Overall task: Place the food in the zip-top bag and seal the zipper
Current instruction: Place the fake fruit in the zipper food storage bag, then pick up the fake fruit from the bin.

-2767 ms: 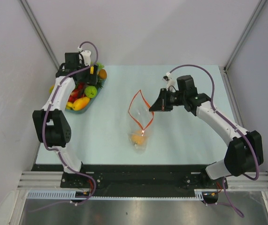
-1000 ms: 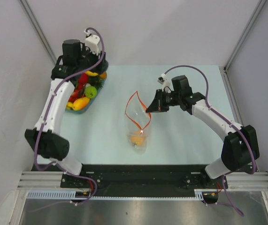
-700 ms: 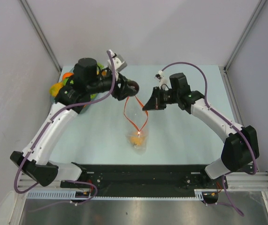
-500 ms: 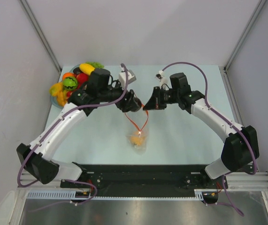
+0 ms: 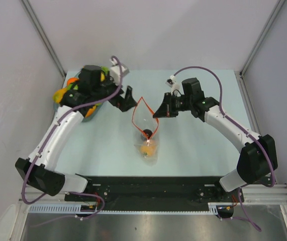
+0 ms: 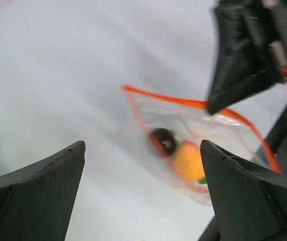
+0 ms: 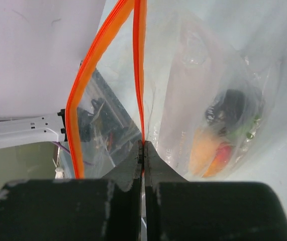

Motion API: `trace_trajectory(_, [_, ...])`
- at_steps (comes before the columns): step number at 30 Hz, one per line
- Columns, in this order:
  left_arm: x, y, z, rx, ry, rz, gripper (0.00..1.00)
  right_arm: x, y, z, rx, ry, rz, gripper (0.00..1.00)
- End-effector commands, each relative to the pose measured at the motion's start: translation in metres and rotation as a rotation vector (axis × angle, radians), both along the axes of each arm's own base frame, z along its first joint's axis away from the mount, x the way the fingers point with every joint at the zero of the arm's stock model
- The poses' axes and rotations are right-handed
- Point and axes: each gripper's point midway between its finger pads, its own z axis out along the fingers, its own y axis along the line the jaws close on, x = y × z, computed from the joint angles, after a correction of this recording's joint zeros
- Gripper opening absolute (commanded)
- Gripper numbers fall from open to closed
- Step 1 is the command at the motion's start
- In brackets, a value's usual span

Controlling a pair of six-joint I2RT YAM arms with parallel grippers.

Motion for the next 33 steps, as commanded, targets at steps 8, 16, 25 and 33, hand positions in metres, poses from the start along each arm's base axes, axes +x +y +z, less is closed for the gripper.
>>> trace_trajectory(8, [0.059, 0.191, -0.057, 0.351, 0.002, 0.249, 1.00, 0.000, 0.002, 0.015, 0.027, -0.057, 0.014, 0.00])
trace_trajectory(16, [0.093, 0.247, -0.078, 0.374, 0.040, 0.412, 1.00, 0.001, 0.002, 0.011, 0.017, -0.051, 0.016, 0.00])
trace_trajectory(25, [0.157, 0.302, -0.061, 0.338, 0.009, 0.593, 1.00, 0.004, 0.006, 0.006, 0.016, -0.033, 0.022, 0.00])
trace_trajectory(33, [0.195, 0.324, -0.088, 0.315, 0.032, 0.597, 1.00, 0.003, 0.003, 0.003, 0.001, -0.031, 0.016, 0.00])
